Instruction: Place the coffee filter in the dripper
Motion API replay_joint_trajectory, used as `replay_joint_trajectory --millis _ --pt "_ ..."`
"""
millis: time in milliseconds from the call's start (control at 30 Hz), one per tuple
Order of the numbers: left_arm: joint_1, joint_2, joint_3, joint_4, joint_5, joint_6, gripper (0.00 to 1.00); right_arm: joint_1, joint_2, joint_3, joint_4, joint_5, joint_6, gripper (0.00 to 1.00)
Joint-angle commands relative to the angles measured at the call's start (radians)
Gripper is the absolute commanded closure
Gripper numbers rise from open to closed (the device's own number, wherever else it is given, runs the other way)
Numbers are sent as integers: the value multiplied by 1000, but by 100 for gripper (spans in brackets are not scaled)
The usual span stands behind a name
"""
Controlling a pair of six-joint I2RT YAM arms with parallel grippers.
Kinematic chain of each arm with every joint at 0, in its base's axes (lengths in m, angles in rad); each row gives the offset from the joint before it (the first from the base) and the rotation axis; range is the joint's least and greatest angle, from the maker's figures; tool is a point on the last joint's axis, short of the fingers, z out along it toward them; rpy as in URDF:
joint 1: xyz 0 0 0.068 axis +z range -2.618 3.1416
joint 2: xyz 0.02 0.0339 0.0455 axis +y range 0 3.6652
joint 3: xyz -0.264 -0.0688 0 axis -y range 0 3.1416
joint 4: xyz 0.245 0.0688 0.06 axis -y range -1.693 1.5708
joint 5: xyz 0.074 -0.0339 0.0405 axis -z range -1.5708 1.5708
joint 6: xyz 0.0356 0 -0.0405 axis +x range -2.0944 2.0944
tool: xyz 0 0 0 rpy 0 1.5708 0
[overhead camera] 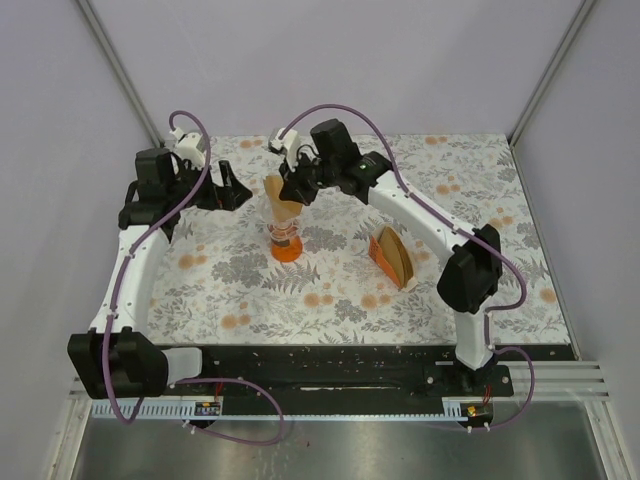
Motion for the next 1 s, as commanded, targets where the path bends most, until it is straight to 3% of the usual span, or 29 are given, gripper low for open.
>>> replay_joint_trajectory --millis 0,333,967 --pt "24 -28 9 37 27 -20 1 34 61 62 -87 22 -31 100" --pt "33 -17 -43 69 35 -78 1 103 224 245 -289 141 -111 100" --pt "16 12 -103 97 95 -83 1 103 389 421 -441 152 -71 100"
